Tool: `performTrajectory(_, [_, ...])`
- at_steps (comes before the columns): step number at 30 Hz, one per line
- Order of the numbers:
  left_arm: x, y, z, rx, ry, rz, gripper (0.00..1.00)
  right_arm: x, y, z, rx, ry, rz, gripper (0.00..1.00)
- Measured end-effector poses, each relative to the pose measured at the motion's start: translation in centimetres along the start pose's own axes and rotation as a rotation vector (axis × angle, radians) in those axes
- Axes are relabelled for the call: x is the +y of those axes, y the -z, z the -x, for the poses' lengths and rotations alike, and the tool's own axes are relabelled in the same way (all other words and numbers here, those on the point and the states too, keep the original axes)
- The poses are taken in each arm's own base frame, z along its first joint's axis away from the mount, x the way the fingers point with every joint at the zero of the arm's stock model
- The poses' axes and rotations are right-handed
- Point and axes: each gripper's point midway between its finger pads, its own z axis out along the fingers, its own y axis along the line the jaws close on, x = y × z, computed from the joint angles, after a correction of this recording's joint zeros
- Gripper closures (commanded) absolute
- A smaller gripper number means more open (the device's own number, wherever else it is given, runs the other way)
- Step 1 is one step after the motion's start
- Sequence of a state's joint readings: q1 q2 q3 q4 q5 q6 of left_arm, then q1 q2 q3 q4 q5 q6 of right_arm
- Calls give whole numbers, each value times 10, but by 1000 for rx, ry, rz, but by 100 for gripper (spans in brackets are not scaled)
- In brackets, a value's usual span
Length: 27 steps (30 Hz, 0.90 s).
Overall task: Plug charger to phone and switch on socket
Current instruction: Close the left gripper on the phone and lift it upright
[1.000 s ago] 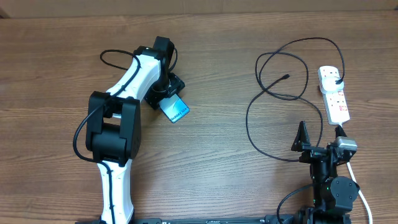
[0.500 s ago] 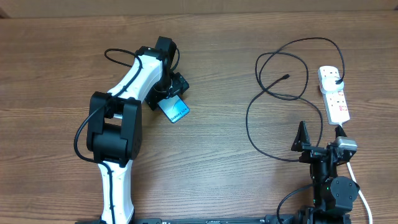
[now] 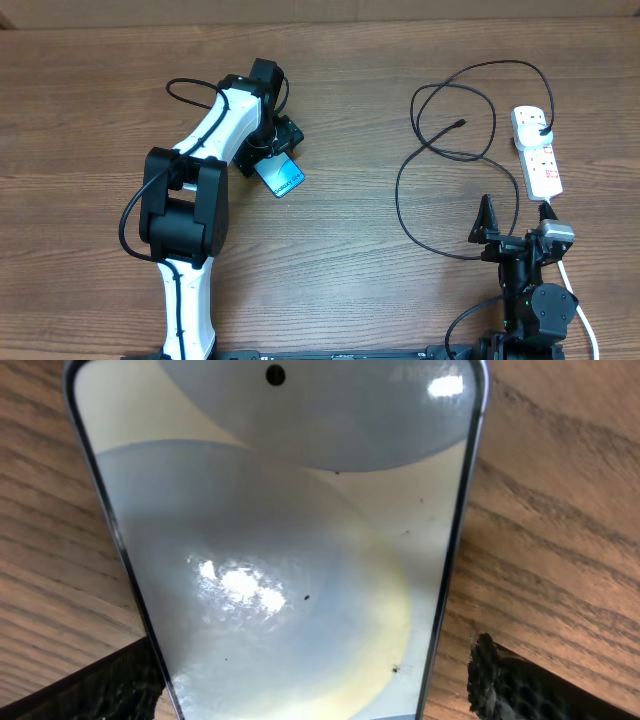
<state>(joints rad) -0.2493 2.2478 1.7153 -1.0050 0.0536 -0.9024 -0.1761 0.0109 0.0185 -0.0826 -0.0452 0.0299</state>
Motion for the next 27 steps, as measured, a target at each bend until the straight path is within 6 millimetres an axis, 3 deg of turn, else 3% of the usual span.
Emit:
performTrajectory(10, [11,-2,-2,2,12,48,1,0,0,0,1,0,0,0])
performTrajectory(17, [11,-2,-2,-3,20,43,14,0,0,0,0,0,0,0])
performTrajectory(27, [10,-2,-1,-4,21,42,20,0,0,0,1,0,0,0])
